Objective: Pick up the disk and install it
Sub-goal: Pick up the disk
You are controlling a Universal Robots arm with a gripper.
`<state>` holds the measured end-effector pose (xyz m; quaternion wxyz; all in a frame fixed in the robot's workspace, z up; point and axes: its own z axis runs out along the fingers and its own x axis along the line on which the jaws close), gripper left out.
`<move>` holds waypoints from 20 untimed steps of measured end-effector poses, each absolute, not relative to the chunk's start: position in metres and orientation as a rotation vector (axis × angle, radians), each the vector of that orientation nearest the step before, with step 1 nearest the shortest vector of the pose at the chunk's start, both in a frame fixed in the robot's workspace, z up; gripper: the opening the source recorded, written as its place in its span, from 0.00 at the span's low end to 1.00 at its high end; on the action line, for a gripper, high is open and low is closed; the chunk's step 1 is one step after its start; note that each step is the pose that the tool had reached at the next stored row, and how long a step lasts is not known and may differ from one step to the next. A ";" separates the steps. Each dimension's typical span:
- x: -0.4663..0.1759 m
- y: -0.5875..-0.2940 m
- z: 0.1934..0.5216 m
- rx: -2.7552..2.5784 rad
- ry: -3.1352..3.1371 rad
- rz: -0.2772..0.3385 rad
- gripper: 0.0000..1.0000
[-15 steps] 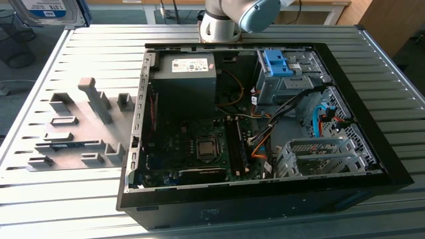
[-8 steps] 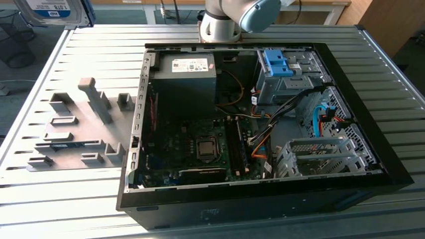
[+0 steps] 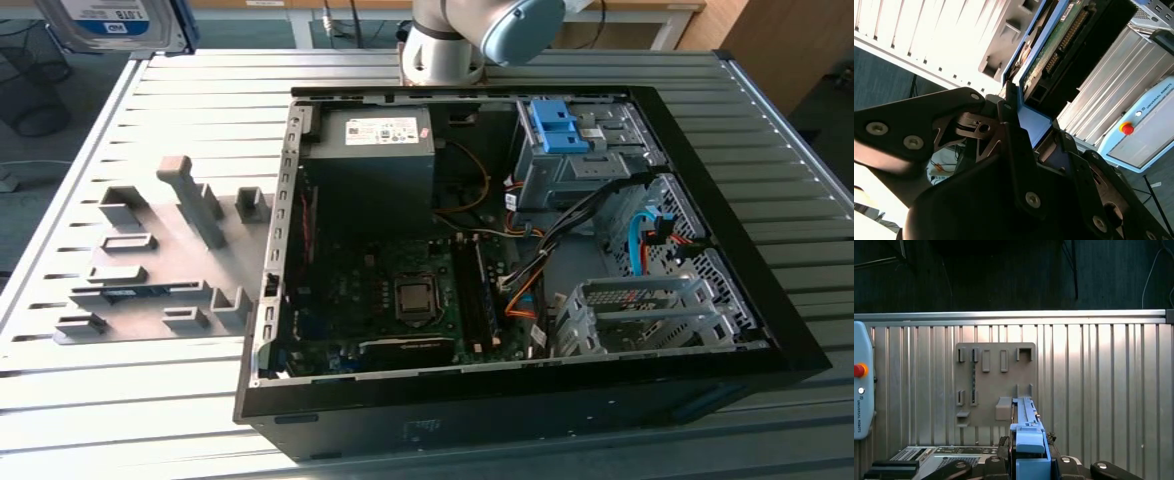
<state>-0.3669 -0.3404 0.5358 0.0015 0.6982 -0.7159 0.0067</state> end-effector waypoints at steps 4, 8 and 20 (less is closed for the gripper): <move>-0.364 -0.340 0.536 2.191 -2.247 0.021 0.37; -0.362 -0.340 0.536 2.191 -2.247 0.021 0.37; -0.356 -0.340 0.536 2.191 -2.247 0.021 0.37</move>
